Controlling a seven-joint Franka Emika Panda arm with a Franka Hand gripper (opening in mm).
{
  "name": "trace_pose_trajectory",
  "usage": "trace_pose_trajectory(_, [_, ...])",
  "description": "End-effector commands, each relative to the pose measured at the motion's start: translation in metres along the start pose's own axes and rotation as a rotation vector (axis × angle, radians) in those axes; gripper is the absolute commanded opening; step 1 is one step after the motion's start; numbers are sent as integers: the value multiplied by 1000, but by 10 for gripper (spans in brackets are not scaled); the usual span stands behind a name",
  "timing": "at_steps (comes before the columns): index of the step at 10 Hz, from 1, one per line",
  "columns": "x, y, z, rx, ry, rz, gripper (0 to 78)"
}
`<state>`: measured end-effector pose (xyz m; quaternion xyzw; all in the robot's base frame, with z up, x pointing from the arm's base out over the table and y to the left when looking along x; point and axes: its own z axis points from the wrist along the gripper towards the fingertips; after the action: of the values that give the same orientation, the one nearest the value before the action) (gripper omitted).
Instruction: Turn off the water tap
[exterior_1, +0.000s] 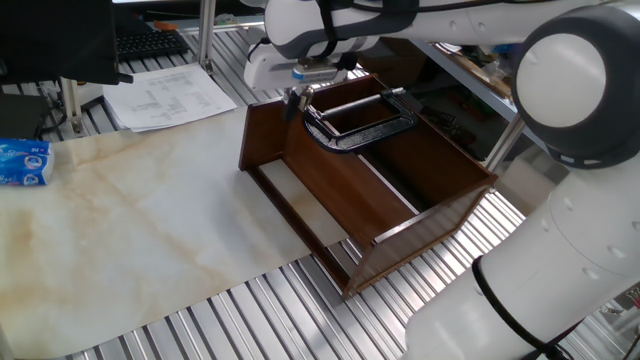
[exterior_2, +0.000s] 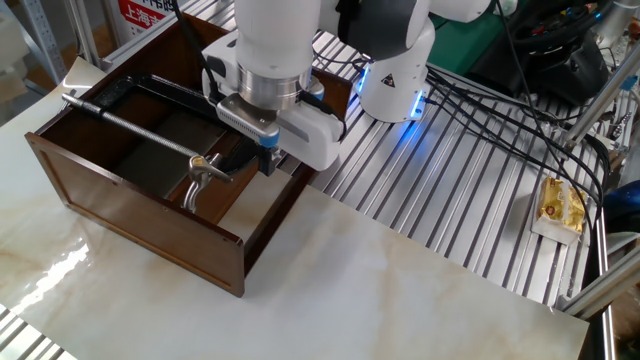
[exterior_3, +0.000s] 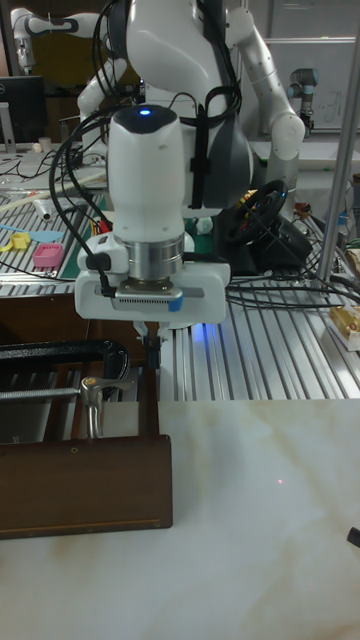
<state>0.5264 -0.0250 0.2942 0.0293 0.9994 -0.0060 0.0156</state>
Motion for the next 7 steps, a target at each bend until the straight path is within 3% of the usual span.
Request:
trace_pose_trajectory(1, [-1, 1, 0, 0, 14, -3, 0])
trace_pose_trajectory(2, [-1, 1, 0, 11, 4, 39, 0])
trace_pose_trajectory(3, [-1, 1, 0, 13, 32, 15, 0])
trace_pose_trajectory(4, [-1, 1, 0, 6, 79, -28, 0])
trace_pose_trajectory(7, [-1, 1, 0, 5, 78, -18, 0])
